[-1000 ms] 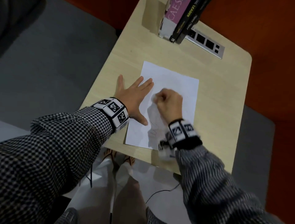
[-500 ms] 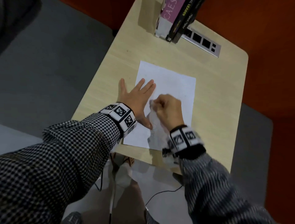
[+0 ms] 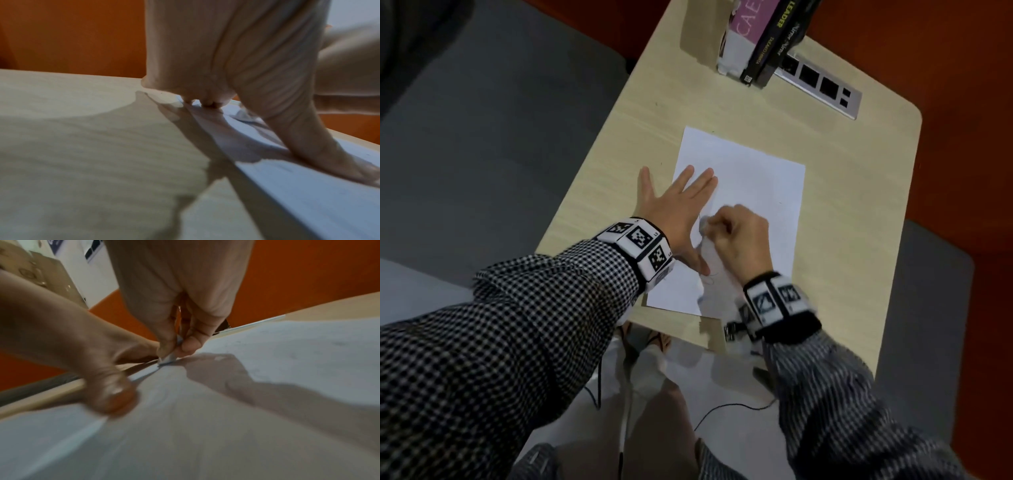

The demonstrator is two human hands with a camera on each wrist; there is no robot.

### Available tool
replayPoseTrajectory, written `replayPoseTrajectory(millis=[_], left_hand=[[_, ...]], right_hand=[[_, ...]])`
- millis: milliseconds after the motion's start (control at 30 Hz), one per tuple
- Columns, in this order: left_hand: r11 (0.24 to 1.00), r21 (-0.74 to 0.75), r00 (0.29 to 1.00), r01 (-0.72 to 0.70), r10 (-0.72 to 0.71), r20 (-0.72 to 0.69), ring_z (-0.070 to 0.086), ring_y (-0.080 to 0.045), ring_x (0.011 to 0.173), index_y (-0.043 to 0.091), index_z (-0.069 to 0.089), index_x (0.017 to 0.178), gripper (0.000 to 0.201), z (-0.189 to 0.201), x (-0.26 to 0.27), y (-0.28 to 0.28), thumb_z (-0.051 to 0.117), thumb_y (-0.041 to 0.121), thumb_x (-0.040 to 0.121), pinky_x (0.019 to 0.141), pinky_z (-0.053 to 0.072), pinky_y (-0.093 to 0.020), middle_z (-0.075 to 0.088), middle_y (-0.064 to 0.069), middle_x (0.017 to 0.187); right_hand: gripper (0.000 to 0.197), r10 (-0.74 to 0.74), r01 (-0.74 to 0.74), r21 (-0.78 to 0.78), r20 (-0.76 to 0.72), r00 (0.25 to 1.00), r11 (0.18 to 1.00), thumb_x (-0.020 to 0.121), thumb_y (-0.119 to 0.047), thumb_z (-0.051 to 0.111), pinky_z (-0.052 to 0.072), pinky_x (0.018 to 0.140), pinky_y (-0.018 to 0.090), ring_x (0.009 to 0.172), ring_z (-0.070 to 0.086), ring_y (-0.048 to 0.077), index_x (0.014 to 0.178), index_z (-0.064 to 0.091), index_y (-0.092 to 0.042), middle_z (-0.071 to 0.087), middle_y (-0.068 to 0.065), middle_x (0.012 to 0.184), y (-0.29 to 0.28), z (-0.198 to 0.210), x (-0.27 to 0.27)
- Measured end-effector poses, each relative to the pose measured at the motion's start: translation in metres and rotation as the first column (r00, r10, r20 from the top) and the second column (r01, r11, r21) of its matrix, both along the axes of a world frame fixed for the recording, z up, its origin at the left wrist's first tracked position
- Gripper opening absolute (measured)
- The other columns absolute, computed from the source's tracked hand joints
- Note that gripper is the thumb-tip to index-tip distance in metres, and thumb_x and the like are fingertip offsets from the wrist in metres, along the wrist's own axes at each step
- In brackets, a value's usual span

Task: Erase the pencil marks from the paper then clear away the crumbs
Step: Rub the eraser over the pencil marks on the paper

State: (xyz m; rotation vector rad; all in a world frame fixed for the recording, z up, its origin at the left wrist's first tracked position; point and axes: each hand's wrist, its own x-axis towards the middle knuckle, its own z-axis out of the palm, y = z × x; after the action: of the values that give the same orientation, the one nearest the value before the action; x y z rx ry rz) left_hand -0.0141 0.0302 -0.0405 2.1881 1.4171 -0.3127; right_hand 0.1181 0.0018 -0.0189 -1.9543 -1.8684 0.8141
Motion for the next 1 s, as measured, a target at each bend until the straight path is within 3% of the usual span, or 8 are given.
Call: replayPoseTrajectory(millis=[100, 233, 467, 600, 700, 800, 867, 1000], left_hand=[[1.0, -0.007, 1.0, -0.014, 0.015, 0.015, -0.02, -0.014, 0.147, 0.026, -0.016, 0.152, 0.149, 0.001, 0.0, 0.0, 0.069, 0.083, 0.045, 0.102, -0.008, -0.075, -0.022, 0.013, 0.159], [1.0, 0.011, 1.0, -0.008, 0.008, 0.003, -0.02, -0.013, 0.147, 0.026, -0.018, 0.152, 0.148, -0.002, 0.0, 0.0, 0.068, 0.084, 0.046, 0.102, -0.006, -0.076, -0.024, 0.013, 0.158], [1.0, -0.005, 1.0, -0.009, 0.009, 0.011, -0.023, -0.013, 0.146, 0.027, -0.019, 0.151, 0.148, -0.003, -0.001, 0.001, 0.068, 0.085, 0.046, 0.102, -0.007, -0.075, -0.025, 0.014, 0.158], [1.0, 0.004, 1.0, -0.005, 0.005, -0.005, -0.021, -0.013, 0.146, 0.026, -0.019, 0.151, 0.149, -0.004, 0.0, 0.001, 0.067, 0.085, 0.045, 0.103, -0.005, -0.076, -0.025, 0.013, 0.158], [1.0, -0.001, 1.0, 0.001, -0.001, -0.021, -0.022, -0.013, 0.146, 0.026, -0.021, 0.151, 0.149, -0.002, 0.0, 0.001, 0.067, 0.085, 0.046, 0.103, -0.006, -0.075, -0.026, 0.013, 0.158], [1.0, -0.005, 1.0, -0.001, 0.001, -0.01, -0.022, -0.013, 0.146, 0.027, -0.019, 0.151, 0.148, -0.003, 0.0, 0.001, 0.068, 0.084, 0.046, 0.103, -0.006, -0.075, -0.025, 0.013, 0.158], [1.0, -0.004, 1.0, -0.002, 0.001, -0.009, -0.022, -0.013, 0.146, 0.027, -0.019, 0.151, 0.148, -0.001, 0.0, 0.001, 0.068, 0.085, 0.046, 0.103, -0.006, -0.075, -0.025, 0.013, 0.158], [1.0, -0.003, 1.0, -0.001, 0.001, -0.022, -0.021, -0.013, 0.146, 0.027, -0.02, 0.15, 0.149, -0.002, 0.001, 0.001, 0.069, 0.084, 0.045, 0.104, -0.007, -0.075, -0.025, 0.013, 0.158]], right_hand=[[0.008, -0.029, 0.029, 0.006, 0.014, 0.999, 1.0, 0.075, -0.003, 0.063, 0.039, 0.06, 0.025, 0.07, 0.06, 0.025, 0.068, 0.065, -0.006, 0.068, 0.011, 0.073, 0.034, -0.003, -0.001], [0.018, -0.052, 0.052, 0.024, 0.014, 0.999, 0.998, 0.081, -0.008, 0.064, 0.025, 0.051, 0.021, 0.061, 0.051, 0.019, 0.064, 0.058, -0.004, 0.062, 0.013, 0.068, -0.016, -0.004, 0.0], [0.009, -0.078, 0.079, 0.024, -0.057, 0.995, 0.997, 0.077, -0.001, 0.063, 0.051, 0.069, 0.03, 0.073, 0.063, 0.022, 0.071, 0.066, -0.007, 0.066, 0.003, 0.075, 0.02, -0.005, 0.01], [0.012, -0.067, 0.067, 0.035, 0.002, 0.998, 0.997, 0.079, -0.004, 0.064, 0.036, 0.057, 0.025, 0.064, 0.055, 0.023, 0.068, 0.06, -0.002, 0.061, 0.014, 0.07, -0.023, -0.007, 0.009], [0.01, -0.038, 0.038, 0.019, 0.005, 0.999, 0.999, 0.077, -0.002, 0.065, 0.038, 0.057, 0.024, 0.066, 0.057, 0.023, 0.068, 0.062, -0.002, 0.062, 0.013, 0.071, -0.027, -0.004, 0.009], [0.009, -0.07, 0.07, 0.05, -0.007, 0.998, 0.996, 0.076, -0.002, 0.063, 0.037, 0.058, 0.012, 0.069, 0.058, 0.017, 0.07, 0.066, -0.007, 0.067, 0.006, 0.076, 0.018, -0.005, 0.01], [0.009, -0.09, 0.09, 0.058, -0.014, 0.996, 0.994, 0.078, -0.005, 0.062, 0.04, 0.062, 0.019, 0.071, 0.058, 0.018, 0.071, 0.065, -0.008, 0.068, 0.008, 0.078, 0.028, -0.009, 0.01], [0.013, -0.09, 0.089, 0.043, 0.033, 0.995, 0.995, 0.081, -0.008, 0.063, 0.033, 0.053, 0.013, 0.063, 0.051, 0.017, 0.069, 0.061, -0.004, 0.06, 0.011, 0.071, -0.025, -0.011, 0.01]])
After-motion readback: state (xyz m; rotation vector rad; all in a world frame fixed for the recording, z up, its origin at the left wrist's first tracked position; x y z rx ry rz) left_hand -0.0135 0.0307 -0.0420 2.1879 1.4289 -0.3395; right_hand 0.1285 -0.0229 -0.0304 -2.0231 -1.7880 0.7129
